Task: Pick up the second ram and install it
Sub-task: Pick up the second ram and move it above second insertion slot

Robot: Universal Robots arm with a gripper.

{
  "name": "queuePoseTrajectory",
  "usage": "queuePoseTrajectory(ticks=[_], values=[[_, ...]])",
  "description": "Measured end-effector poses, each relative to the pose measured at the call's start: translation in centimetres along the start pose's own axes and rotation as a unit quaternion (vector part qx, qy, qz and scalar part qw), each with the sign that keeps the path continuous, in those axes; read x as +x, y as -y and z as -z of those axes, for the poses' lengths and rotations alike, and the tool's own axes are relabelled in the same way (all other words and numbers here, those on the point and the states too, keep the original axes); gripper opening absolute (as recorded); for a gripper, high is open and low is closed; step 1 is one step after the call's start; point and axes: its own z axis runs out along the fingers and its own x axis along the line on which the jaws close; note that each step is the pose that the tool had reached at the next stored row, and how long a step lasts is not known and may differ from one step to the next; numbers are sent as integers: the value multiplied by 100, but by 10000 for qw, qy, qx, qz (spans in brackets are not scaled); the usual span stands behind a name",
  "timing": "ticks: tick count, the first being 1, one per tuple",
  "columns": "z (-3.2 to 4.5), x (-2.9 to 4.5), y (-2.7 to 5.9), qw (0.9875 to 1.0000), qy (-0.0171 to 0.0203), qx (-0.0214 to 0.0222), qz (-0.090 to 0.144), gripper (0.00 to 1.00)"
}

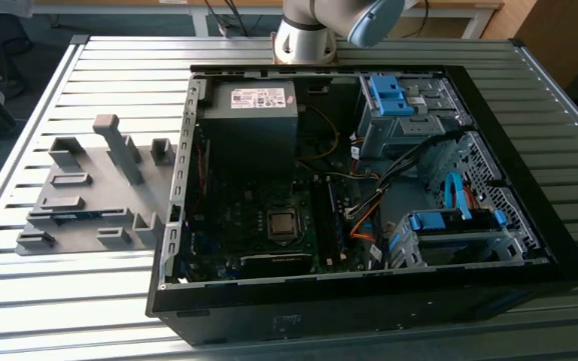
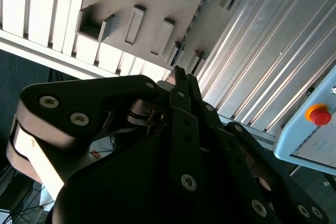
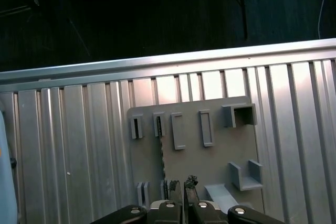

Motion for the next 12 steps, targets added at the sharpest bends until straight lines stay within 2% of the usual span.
queuePoseTrajectory(ticks=[12], values=[[-94, 4, 4, 10000, 0, 5, 0, 17]])
